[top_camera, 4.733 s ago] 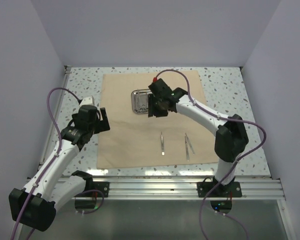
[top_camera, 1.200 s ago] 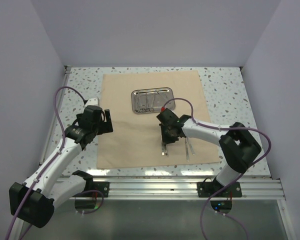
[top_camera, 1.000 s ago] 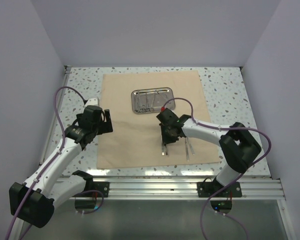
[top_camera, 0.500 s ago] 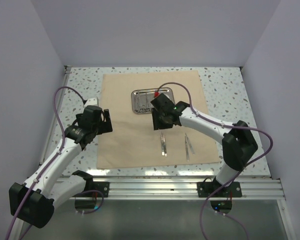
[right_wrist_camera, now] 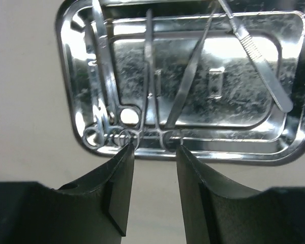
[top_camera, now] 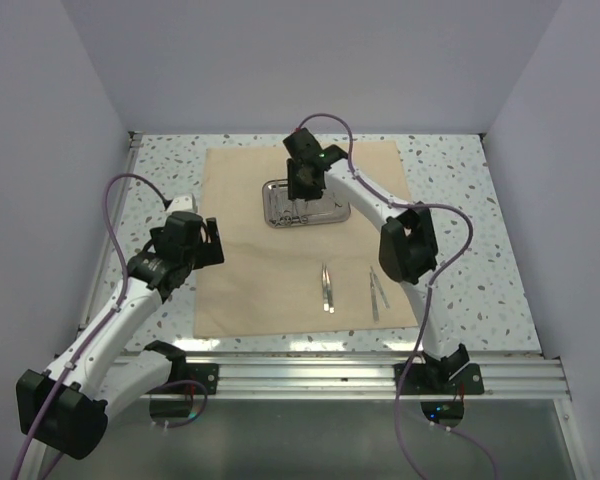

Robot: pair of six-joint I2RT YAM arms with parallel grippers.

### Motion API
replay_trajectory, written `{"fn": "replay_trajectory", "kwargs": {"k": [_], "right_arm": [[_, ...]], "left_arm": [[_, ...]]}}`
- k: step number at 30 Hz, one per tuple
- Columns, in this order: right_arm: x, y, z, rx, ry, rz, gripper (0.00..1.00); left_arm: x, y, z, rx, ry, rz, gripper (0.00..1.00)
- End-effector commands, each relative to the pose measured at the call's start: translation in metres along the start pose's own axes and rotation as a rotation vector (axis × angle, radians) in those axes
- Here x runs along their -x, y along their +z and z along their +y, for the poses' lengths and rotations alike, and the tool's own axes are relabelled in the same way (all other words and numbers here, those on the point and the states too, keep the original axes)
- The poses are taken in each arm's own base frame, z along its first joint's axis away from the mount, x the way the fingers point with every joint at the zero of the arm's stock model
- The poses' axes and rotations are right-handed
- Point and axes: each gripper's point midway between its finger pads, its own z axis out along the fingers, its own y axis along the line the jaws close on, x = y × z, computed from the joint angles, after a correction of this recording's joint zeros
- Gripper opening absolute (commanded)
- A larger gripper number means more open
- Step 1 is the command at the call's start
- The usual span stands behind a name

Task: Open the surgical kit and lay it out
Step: Pick up the medical item from the container.

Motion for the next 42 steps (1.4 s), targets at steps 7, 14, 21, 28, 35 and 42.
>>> {"fn": "replay_trajectory", "kwargs": {"k": [7,14,21,28,35,42], "right_arm": [[0.032,0.028,-0.034,-0.073,0.082,-0.002,0.43],[0.027,0.050,-0.030,-0.058,0.108,0.002,0.44],[0.027,0.073,-0.033,-0.084,0.125,-0.020,0.44],[0.022,0.095,-0.039,-0.122,0.144,-0.022,0.43],[0.006,0.108,-0.049,-0.178,0.126,0.015,0.23],[-0.015,0.114,-0.052,-0.186,0.110,0.073,0.00]], "left_arm": [[0.007,-0.002,-0.008,-0.031,-0.006,-0.016,0.97],[0.004,0.001,-0.011,-0.040,0.007,0.000,0.98],[0.002,-0.001,-0.015,-0.050,0.021,0.002,0.98],[0.000,-0.003,-0.019,-0.058,0.033,0.000,0.99],[-0.006,-0.003,-0.028,-0.077,0.062,0.017,0.99],[-0.009,-0.002,-0.034,-0.087,0.083,0.029,1.00]]}}
